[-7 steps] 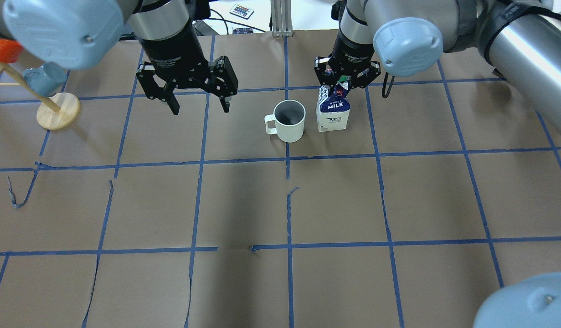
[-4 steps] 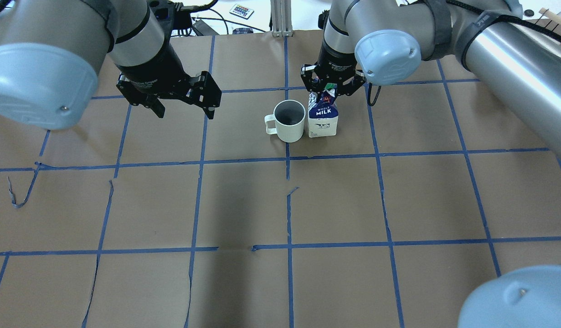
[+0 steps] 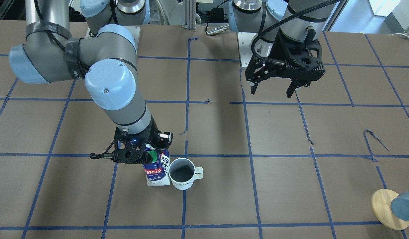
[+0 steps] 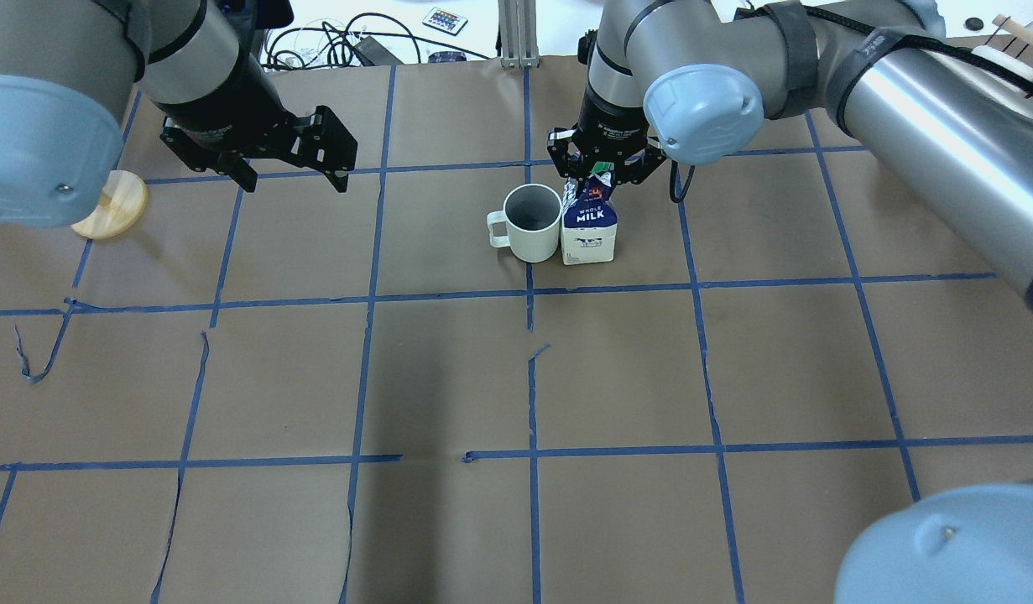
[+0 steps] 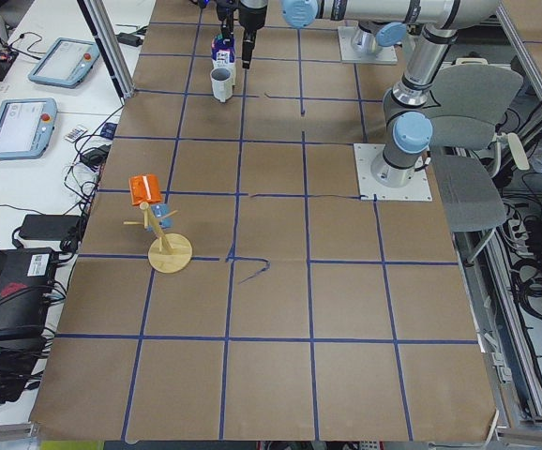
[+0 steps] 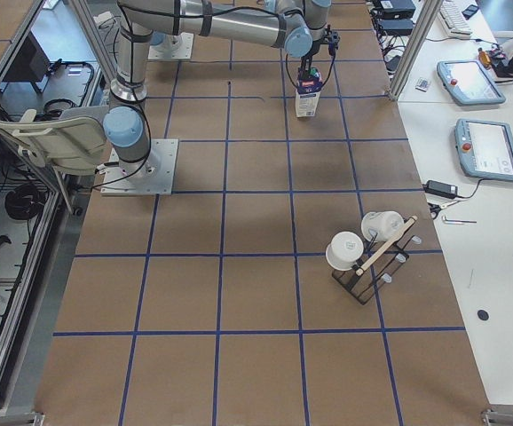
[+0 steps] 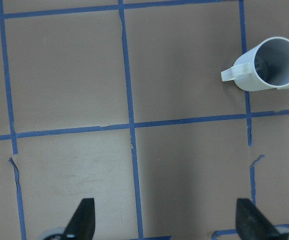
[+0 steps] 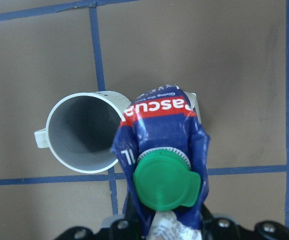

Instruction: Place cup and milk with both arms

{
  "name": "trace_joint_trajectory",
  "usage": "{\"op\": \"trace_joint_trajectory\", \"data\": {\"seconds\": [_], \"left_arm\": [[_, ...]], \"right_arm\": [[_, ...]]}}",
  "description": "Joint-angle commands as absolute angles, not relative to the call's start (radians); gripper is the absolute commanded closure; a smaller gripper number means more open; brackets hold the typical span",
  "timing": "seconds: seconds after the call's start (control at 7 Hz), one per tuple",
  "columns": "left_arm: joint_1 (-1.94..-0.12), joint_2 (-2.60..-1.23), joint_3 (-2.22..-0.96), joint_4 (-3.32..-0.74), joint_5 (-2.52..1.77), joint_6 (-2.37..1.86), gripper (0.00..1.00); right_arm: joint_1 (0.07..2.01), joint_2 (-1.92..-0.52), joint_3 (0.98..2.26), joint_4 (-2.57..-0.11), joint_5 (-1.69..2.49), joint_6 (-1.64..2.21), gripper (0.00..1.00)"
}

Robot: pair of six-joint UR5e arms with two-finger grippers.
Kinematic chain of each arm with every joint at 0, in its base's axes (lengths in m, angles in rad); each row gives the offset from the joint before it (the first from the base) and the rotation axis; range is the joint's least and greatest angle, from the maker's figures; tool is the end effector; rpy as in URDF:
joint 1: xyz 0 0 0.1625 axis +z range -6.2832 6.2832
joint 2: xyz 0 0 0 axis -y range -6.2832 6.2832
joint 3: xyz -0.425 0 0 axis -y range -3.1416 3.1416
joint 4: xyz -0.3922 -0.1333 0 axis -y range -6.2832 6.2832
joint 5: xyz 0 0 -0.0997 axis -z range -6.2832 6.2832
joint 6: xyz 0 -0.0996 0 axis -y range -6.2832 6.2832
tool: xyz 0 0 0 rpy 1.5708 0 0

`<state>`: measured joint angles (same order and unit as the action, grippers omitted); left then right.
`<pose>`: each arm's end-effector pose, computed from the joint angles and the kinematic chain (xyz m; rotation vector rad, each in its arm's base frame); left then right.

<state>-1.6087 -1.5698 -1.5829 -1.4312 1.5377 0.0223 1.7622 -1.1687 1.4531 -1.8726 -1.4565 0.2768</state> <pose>-0.1556 -0.4978 0.4972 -0.0966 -3.0997 0.1991 0.2646 -0.6049 0.3464 0.1277 3.0237 0.0145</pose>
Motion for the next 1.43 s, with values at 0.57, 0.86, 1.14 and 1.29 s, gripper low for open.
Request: {"op": "trace_joint_trajectory", "data": {"seconds": [0.57,0.86,1.14,1.29], "left_arm": [[-1.608,-1.566,-1.571,-1.434,1.531,0.026,0.00],[-1.608,-1.566,-1.568,-1.434,1.531,0.025,0.00],[-1.609,-1.563,-1.569,-1.434,1.532,0.025,0.00],[-1.609,-1.563,-1.569,-1.434,1.532,0.025,0.00]], "right_arm": [[1.755,-1.173,1.375,-1.931,-1.471,0.282,0.05],[1.705,-1.209,1.268,-1.753,-1.532,0.182,0.00],[1.541,-1.338,1.285,-1.553,-1.539,-0.077,0.00],[1.519,-1.439,1.352,-1.469,-1.542,-0.175,0.01]]}}
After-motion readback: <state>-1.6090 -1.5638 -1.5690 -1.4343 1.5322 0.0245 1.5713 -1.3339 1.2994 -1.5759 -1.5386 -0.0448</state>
